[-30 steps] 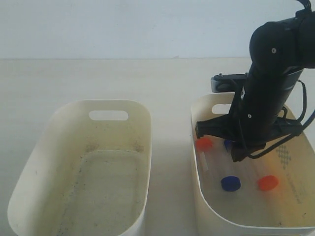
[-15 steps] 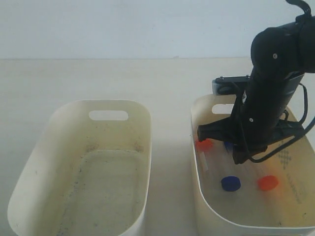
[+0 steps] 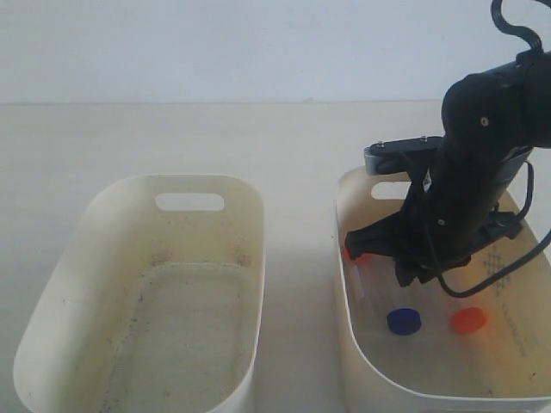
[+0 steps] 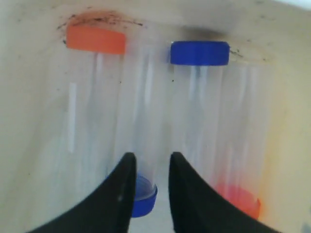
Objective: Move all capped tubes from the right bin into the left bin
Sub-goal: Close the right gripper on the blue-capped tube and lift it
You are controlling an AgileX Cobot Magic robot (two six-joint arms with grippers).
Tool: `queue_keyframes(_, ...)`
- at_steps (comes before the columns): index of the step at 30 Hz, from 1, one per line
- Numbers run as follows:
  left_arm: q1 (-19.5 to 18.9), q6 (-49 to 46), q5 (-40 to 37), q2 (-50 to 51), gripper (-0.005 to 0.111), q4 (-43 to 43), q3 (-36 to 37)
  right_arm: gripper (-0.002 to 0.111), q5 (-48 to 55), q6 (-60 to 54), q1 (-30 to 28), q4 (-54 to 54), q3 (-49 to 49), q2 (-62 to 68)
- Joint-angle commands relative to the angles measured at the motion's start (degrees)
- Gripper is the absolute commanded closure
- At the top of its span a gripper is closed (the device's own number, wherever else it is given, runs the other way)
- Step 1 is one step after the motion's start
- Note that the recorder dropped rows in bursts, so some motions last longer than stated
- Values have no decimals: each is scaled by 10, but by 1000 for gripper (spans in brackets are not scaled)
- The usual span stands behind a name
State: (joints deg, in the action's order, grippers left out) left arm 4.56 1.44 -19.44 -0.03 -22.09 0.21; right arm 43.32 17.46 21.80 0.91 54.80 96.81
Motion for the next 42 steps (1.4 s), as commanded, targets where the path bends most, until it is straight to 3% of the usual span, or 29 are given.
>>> queue_keyframes(1,3,5,2,0,102,2,-2,59,0,-14,-1,-9,-3,-1)
queue_keyframes(4,3,5,2,0,102,2,-2,51,13,-13,-1,-26,-3,-1)
queue_keyframes(23,3,5,2,0,102,2,-2,53,-33,-14,-1,-34,-23,0)
queue_keyframes(32,3,5,2,0,102,2,-2,54,-50,-13,-1,-36,-23,66)
queue_keyframes(35,3,5,2,0,102,2,-2,70,-44,-11,-1,-36,-23,73)
queue_keyframes(40,3,5,2,0,102,2,-2,77,-34,-12,-1,-36,-23,73)
queue_keyframes(42,3,5,2,0,102,2,-2,97,-19,-12,-1,-36,-20,68)
